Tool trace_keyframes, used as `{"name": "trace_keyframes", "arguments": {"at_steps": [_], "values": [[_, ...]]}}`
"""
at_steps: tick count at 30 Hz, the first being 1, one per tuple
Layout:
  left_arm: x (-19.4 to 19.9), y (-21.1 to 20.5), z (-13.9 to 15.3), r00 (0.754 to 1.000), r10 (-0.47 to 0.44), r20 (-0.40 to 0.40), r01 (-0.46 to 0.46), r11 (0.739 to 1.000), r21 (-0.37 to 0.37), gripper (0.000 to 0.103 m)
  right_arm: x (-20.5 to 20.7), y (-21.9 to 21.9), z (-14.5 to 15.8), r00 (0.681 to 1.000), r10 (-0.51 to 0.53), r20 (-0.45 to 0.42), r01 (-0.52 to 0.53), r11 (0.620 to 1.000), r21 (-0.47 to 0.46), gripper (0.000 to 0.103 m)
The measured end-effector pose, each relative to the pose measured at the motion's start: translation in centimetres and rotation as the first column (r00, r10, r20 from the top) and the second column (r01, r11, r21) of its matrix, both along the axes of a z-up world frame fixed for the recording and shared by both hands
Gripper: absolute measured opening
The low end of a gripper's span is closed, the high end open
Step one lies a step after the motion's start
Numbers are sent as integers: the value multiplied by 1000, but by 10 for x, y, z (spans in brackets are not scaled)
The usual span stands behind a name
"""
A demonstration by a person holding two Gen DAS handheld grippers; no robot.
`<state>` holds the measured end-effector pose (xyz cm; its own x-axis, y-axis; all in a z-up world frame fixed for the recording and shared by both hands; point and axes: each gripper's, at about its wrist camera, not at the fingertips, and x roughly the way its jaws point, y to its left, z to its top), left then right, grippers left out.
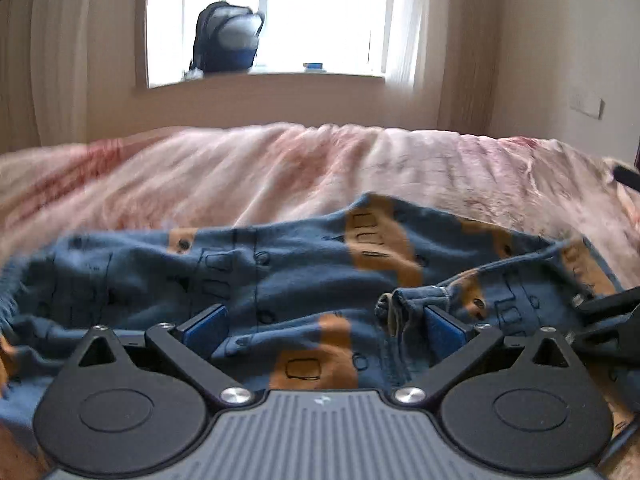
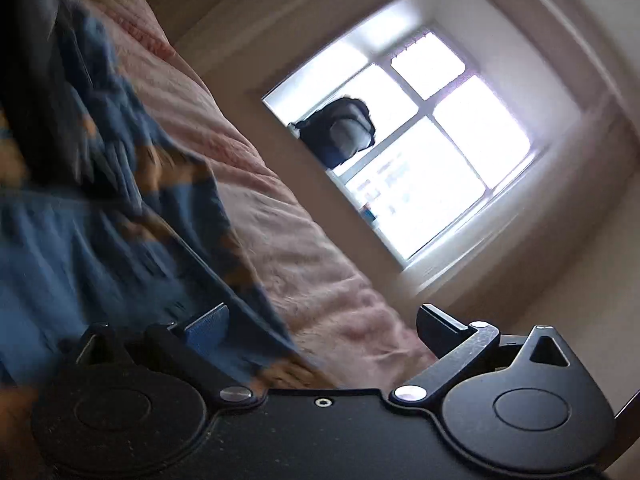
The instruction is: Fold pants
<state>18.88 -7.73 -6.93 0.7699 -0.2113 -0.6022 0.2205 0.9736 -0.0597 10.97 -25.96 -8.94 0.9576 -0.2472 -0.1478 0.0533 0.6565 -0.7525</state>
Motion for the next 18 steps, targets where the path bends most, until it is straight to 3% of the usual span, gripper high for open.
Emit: {"name": "trace_keyframes", "arguments": {"at_steps": [4,5,7,8,9,12,14,16,18], "values": [[-5,-4,-2,1000,-9,22,8,1000,28,103,2,-37,7,986,-166,17,165,986,34,102],[-6,-5,-1,1000,-11,28,10,999,38,103,-3,-57,14,956,-290,36,289,957,29,101],[-9,-3,5,1000,-10,20,10,1000,16,102,-7,-62,18,947,-317,45,316,948,40,96],[-12,1,9,1000,-4,11,4,1000,-15,102,-21,-59,25,947,-315,62,311,948,63,96],[-18,6,14,1000,1,5,-1,997,-76,103,-44,-41,37,965,-241,101,230,967,107,100],[-40,23,22,1000,-25,-3,24,976,-219,103,-62,-11,38,980,-164,113,150,982,118,102],[-46,18,17,999,-24,-39,17,985,-170,103,-70,16,28,993,-97,68,89,990,110,102],[-49,7,1,998,4,-56,-7,999,-37,103,-75,27,8,997,-80,7,79,993,83,102],[-59,-6,-9,999,4,34,-6,998,64,103,-82,14,-12,989,-140,-49,144,985,94,102]]}}
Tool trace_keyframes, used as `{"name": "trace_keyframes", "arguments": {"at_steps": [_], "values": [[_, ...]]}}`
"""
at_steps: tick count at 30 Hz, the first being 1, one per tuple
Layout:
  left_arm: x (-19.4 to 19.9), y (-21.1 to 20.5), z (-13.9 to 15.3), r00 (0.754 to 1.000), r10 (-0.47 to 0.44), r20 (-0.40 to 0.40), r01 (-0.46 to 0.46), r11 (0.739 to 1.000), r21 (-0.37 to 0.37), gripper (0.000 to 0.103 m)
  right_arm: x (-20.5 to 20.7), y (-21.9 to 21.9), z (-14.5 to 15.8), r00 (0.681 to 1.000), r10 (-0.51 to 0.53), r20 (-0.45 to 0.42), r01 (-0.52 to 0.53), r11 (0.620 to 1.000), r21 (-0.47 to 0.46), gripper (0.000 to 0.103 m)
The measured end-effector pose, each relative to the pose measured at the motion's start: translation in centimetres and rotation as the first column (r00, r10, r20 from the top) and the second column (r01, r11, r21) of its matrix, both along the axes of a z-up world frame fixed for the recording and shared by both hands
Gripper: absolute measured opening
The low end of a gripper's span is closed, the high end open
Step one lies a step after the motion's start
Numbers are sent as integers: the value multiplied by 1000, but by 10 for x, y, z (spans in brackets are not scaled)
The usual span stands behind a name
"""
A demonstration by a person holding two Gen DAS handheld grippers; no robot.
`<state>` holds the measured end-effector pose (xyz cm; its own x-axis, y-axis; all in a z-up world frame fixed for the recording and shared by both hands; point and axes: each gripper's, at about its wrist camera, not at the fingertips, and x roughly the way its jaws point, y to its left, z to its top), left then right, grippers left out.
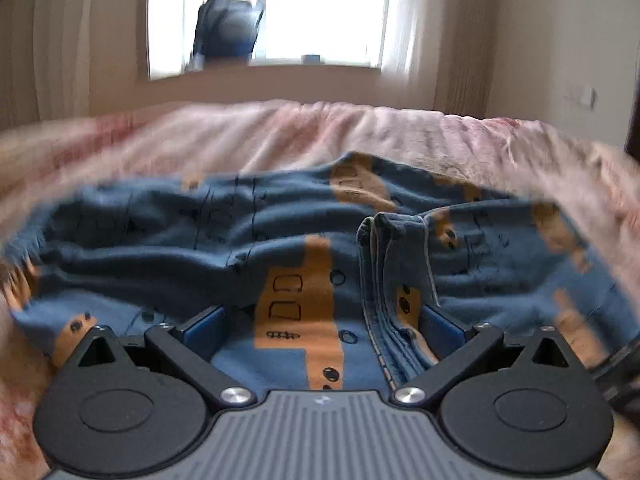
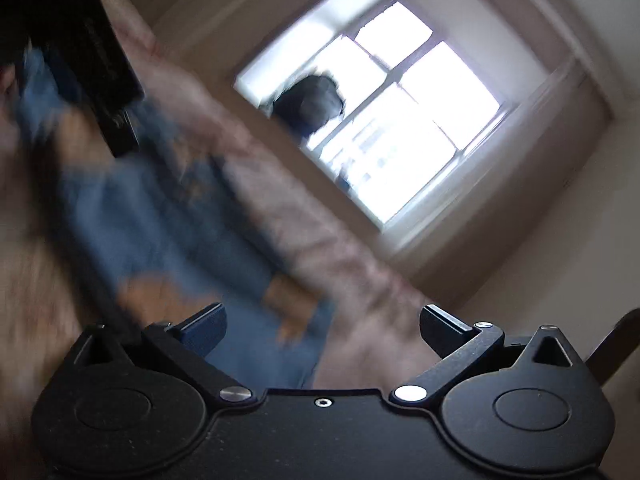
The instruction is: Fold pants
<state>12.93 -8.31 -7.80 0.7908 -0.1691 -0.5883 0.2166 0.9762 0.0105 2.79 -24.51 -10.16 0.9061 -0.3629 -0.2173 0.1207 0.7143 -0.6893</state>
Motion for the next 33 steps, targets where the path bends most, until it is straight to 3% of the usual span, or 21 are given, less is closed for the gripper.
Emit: {"name": "trace_keyframes", "arguments": {"at_steps": [3,6,9,11,12,14,17,18,20,21,22,23,24,25,27,29,31,32,33], "values": [[-2,-4,4,1000,16,5,-16,1000,25,103,-5,-22,4,996,-86,6,85,996,40,102],[0,6,13,997,44,-56,-44,999,-5,103,-12,-38,11,987,-162,-7,162,985,58,102],[-2,26,36,989,117,-92,-127,986,-104,103,-21,-32,22,992,-123,-3,123,989,85,102],[-10,50,51,977,187,-98,-204,959,-199,103,-15,-8,38,999,15,-41,-11,996,93,102],[-15,65,56,968,227,-104,-246,936,-252,103,-15,-8,38,999,15,-41,-11,996,93,102],[-21,96,59,950,294,-108,-314,888,-336,103,-3,1,57,984,140,-109,-129,986,102,102],[-19,137,50,898,397,-188,-440,813,-382,103,36,0,95,951,260,-169,-243,963,117,102],[-15,148,46,875,428,-227,-484,787,-381,103,74,-4,124,901,349,-258,-295,928,227,102],[-12,167,32,821,497,-282,-571,722,-391,103,116,2,148,830,428,-357,-313,888,336,102],[-15,174,26,811,515,-279,-585,692,-423,103,116,2,148,830,428,-357,-313,888,336,102],[-18,178,20,807,526,-267,-587,668,-457,103,135,12,156,793,449,-411,-315,881,354,102],[-20,178,16,803,539,-255,-590,652,-477,103,166,43,163,708,476,-522,-337,877,343,102],[-23,176,15,801,550,-238,-589,649,-481,103,182,61,163,659,505,-558,-371,863,343,102],[-24,173,14,804,554,-215,-581,656,-481,103,198,76,161,633,535,-560,-405,845,350,102],[-26,164,11,814,557,-166,-561,678,-474,103,215,93,158,614,564,-551,-425,825,371,102],[-24,156,8,818,558,-138,-555,703,-444,103,251,124,147,580,606,-544,-410,795,447,102],[-25,154,8,827,549,-122,-541,718,-437,103,301,164,129,497,700,-513,-344,702,624,99],[-24,154,9,827,549,-119,-538,715,-445,103,301,164,129,497,700,-513,-344,702,624,96],[-24,155,8,825,553,-119,-540,707,-456,103,317,187,119,423,744,-518,-333,659,675,95]]}}
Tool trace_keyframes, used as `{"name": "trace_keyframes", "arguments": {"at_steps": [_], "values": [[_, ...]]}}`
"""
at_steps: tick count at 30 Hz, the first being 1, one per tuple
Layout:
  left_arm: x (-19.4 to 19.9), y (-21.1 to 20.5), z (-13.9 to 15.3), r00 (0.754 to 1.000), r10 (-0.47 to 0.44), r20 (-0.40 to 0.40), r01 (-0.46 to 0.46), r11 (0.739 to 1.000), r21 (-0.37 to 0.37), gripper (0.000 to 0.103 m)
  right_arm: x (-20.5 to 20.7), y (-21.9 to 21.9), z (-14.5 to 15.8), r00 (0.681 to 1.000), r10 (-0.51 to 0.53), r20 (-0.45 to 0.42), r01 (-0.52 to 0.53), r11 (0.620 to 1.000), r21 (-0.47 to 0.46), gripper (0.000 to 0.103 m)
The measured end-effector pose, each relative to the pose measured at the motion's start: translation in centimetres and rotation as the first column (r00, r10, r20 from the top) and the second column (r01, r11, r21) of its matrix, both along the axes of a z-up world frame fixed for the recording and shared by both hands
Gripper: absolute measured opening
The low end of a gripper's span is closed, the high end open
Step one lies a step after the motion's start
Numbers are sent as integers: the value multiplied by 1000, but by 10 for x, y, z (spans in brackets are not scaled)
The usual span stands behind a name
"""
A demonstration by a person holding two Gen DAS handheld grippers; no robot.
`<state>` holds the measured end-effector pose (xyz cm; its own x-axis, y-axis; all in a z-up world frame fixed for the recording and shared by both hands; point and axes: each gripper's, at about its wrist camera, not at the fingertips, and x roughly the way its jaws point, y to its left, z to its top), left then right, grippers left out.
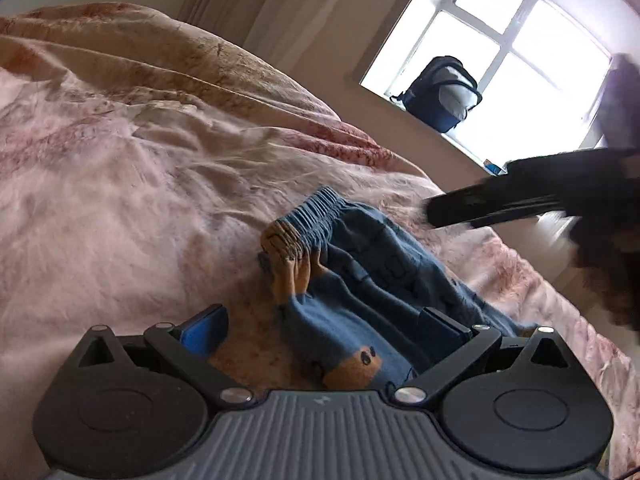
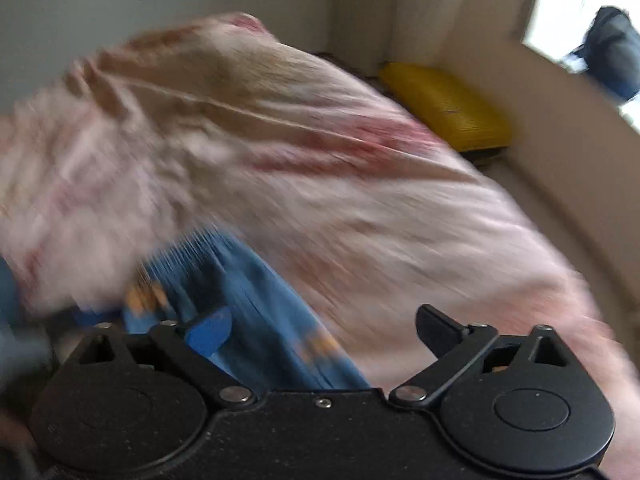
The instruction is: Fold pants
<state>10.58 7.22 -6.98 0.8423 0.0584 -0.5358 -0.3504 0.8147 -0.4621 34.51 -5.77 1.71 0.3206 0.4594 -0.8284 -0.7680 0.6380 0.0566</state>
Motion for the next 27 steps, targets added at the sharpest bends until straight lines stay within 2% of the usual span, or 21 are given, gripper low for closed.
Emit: {"name": "trace_keyframes", "arguments": {"at_steps": [1,4,6,7,10,12,13,16,20,23,27], "values": [[2,1,0,1000,4,4,-4,1000,-5,103,5,11,-7,999,33,-15,-33,999,-6,93],[8,-1,-2,1000,4,2,-4,1000,17,103,10,29,-21,994,101,-29,-102,994,-32,75],[8,-1,-1,1000,-1,1,1,1000,16,103,11,41,-43,983,180,-23,-181,980,-79,42],[8,1,-1,1000,-1,6,1,1000,-1,103,10,40,-45,982,189,-20,-190,979,-78,39],[5,18,-1,999,26,44,-20,993,-116,102,14,34,-52,980,196,-11,-197,979,-52,37],[3,32,-4,996,55,72,-39,977,-208,102,24,26,-62,983,181,-43,-181,983,6,38],[4,37,-5,995,65,78,-45,970,-239,102,24,26,-62,983,181,-43,-181,983,6,38],[14,46,-7,996,43,74,-21,960,-280,100,28,18,-63,981,186,-58,-183,982,51,39],[19,60,-12,996,46,79,-13,928,-373,86,29,11,-64,981,183,-66,-176,980,93,41],[21,64,-16,997,46,55,-21,919,-393,72,28,10,-65,982,182,-57,-175,979,102,41],[25,64,-17,999,39,23,-28,930,-365,64,26,11,-65,983,179,-51,-174,980,95,41]]}}
